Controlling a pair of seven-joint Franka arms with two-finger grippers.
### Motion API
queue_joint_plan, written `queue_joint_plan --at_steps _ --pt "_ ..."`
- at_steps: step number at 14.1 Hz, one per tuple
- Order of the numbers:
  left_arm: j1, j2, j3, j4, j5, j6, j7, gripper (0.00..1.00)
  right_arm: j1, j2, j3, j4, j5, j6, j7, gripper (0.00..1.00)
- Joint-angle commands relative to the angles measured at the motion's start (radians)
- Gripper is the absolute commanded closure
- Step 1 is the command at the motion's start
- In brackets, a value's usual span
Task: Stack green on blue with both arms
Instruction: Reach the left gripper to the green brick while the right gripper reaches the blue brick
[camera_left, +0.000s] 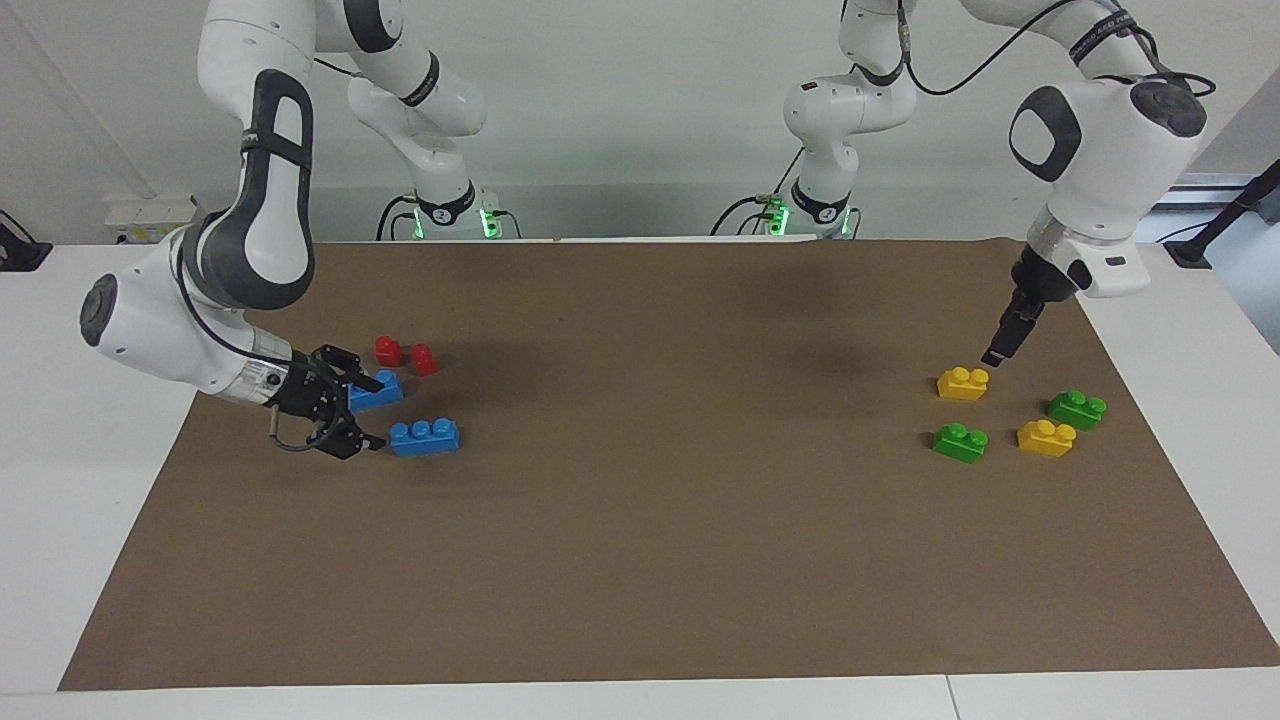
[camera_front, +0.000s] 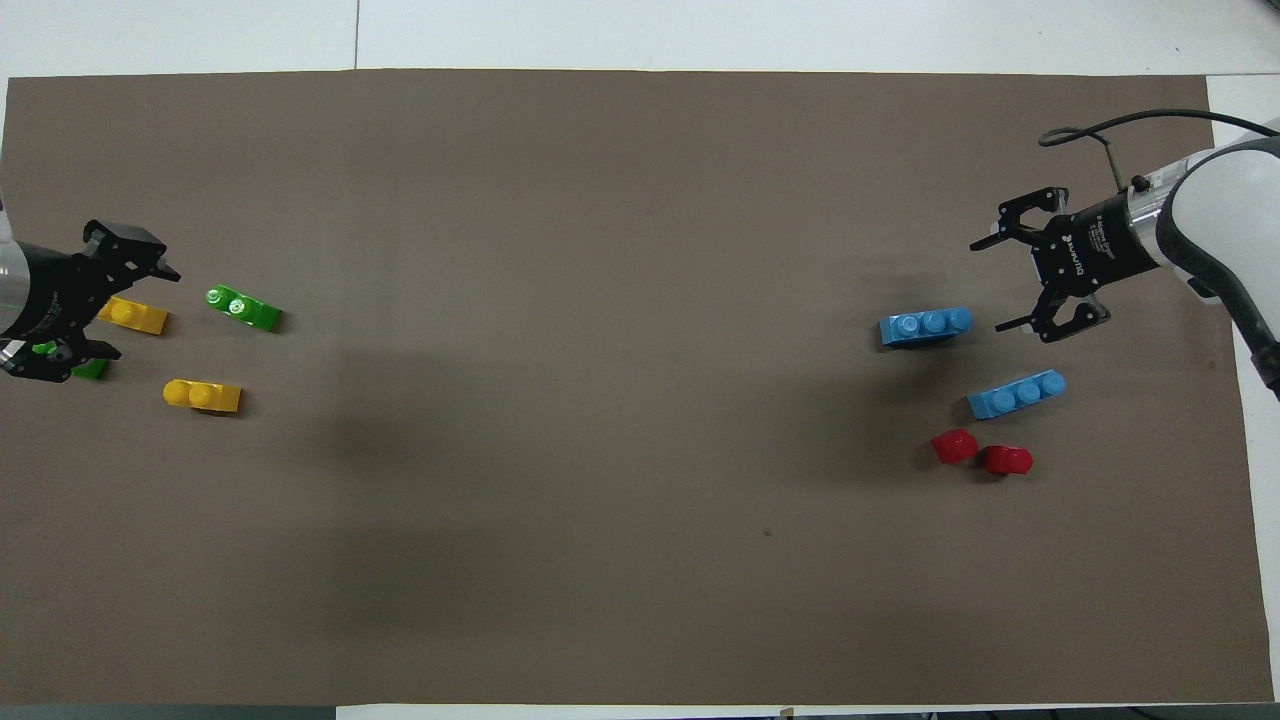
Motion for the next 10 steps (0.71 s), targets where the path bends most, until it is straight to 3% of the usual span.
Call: queue_joint_plan --at_steps 1,10 --pt "0.025 0.058 -0.004 0.002 0.001 0.053 -0.03 0.0 -0.011 0.005 0.009 -0.041 0.028 0.037 -0.028 0.0" --pt "0.07 0.175 -0.001 -0.004 0.001 0.157 -0.11 0.0 -0.022 0.022 0.009 -0.154 0.088 0.143 -0.125 0.0"
